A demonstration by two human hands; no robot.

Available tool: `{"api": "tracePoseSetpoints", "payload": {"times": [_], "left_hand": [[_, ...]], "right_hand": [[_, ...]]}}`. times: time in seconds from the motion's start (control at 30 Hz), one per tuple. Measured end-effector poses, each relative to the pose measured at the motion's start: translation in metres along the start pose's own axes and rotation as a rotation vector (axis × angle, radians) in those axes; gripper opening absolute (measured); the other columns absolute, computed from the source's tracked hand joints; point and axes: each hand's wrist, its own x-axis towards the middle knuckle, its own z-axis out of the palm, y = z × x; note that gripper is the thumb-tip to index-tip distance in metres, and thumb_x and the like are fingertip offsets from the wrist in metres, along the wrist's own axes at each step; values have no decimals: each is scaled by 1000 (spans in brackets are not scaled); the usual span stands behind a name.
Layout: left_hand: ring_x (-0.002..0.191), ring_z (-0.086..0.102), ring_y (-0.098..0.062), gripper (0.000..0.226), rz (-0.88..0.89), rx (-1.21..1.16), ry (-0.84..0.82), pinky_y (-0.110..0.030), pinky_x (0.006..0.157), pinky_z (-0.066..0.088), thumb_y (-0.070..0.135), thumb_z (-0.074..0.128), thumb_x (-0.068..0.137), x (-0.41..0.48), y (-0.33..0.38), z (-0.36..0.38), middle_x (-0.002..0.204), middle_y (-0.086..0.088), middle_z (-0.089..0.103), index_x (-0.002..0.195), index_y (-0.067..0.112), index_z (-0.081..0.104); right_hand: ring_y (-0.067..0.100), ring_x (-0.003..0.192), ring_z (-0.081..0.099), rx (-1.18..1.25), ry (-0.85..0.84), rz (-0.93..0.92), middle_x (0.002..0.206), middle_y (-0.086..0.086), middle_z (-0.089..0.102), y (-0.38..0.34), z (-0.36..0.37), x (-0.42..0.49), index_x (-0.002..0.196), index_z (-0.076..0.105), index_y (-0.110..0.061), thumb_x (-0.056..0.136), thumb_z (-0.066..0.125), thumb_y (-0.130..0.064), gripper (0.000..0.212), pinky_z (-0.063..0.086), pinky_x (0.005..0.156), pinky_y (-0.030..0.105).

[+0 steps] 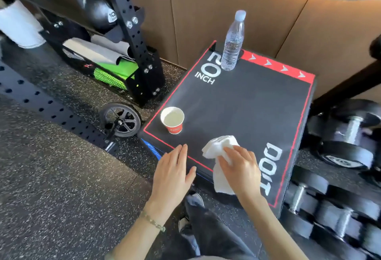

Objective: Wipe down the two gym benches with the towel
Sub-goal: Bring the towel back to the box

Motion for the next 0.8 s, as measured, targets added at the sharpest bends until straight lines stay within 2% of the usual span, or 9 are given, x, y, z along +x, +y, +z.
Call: {"api": "tracePoseSetpoints", "payload": {"times": [0.13, 0.33, 0.43, 0.53, 0.6, 0.67, 0.73, 0.8], "left_hand": [[110, 60, -26, 59, 87, -3, -42, -40, 90, 51, 42, 41, 87, 28, 8, 8, 123, -12, 60, 128, 2, 54], [106, 61, -27, 59, 172, -17, -46, -40, 87, 53, 40, 41, 84, 59, 7, 21, 118, -14, 63, 124, -1, 57], [105, 62, -28, 59, 208, -26, -63, -39, 85, 53, 39, 42, 84, 69, 0, 24, 116, -15, 63, 122, -2, 58], [105, 61, -27, 59, 219, -41, -76, -39, 86, 53, 40, 43, 84, 70, -10, 28, 118, -14, 62, 123, -1, 57], [105, 61, -27, 58, 238, -50, -92, -38, 85, 52, 41, 43, 84, 74, -17, 29, 118, -13, 62, 123, 0, 57], [105, 61, -26, 58, 278, -40, -115, -36, 85, 52, 40, 43, 83, 78, -22, 28, 118, -13, 62, 122, 0, 58], [106, 61, -25, 58, 321, -28, -123, -35, 86, 52, 40, 43, 82, 81, -27, 26, 118, -12, 62, 122, 1, 58], [108, 61, -23, 58, 358, -17, -140, -35, 86, 51, 40, 44, 82, 83, -30, 25, 119, -10, 62, 123, 2, 58]], "right_hand": [[29, 68, 59, -31, 46, 50, 85, -3, 69, 8, 8, 5, 80, 72, -22, 55, 87, -16, 29, 47, 46, 27], [24, 70, 58, -53, 46, 172, 86, -7, 68, 10, 26, 12, 80, 71, -25, 60, 85, -23, 25, 45, 48, 24], [22, 74, 58, -71, -2, 212, 88, -7, 67, 11, 44, 11, 84, 70, -25, 70, 74, -36, 18, 46, 52, 24], [23, 78, 60, -104, -112, 150, 95, -6, 65, 12, 66, 0, 89, 69, -24, 79, 55, -43, 25, 48, 54, 28], [26, 82, 61, -224, -176, 70, 104, -3, 63, 12, 77, -7, 91, 66, -22, 80, 51, -39, 25, 43, 63, 35], [30, 103, 59, -343, -224, 41, 121, 4, 59, 14, 81, -13, 103, 64, -24, 80, 52, -37, 29, 39, 83, 45], [33, 122, 50, -379, -262, 45, 135, 8, 53, 19, 82, -17, 120, 58, -27, 82, 51, -40, 41, 31, 99, 55], [36, 127, 46, -386, -320, 77, 139, 8, 50, 18, 83, -15, 130, 50, -28, 84, 48, -42, 48, 29, 103, 58]]}}
